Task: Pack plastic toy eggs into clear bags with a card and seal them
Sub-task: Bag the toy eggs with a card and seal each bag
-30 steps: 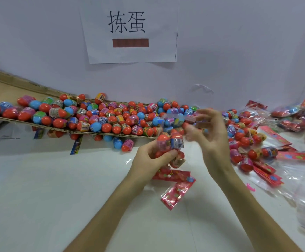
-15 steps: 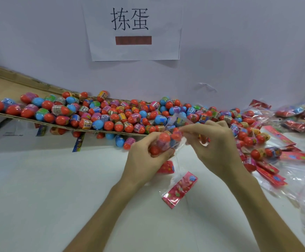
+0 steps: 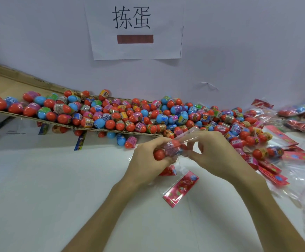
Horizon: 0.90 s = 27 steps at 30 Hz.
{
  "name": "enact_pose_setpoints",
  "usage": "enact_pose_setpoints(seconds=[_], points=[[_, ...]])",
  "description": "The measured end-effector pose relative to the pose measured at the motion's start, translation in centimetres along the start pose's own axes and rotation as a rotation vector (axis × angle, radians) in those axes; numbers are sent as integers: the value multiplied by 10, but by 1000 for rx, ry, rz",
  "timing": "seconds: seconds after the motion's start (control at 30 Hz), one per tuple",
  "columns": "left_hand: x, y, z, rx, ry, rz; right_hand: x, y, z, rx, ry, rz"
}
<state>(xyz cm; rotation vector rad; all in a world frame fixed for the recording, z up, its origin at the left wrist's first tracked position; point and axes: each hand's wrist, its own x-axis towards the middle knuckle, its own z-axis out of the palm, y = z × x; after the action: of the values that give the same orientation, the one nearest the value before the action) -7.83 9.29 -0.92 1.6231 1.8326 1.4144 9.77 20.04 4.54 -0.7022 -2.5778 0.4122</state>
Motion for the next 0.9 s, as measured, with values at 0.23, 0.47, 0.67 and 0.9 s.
enact_pose_setpoints(seconds=[0.23,0.47,0.67,0.9], points=[[2,0,0,-83,-2,-51,-2,-3,-5,11,116,-62],[1,-1,1,-145,-17,-52,-2,3,-6,49,59,-2],[1,-2,1,-220,-29,-82,-1,5,-7,35,3,41],[1,-1,0,-255,-54,-82,-3,0,-9,79,17,58]])
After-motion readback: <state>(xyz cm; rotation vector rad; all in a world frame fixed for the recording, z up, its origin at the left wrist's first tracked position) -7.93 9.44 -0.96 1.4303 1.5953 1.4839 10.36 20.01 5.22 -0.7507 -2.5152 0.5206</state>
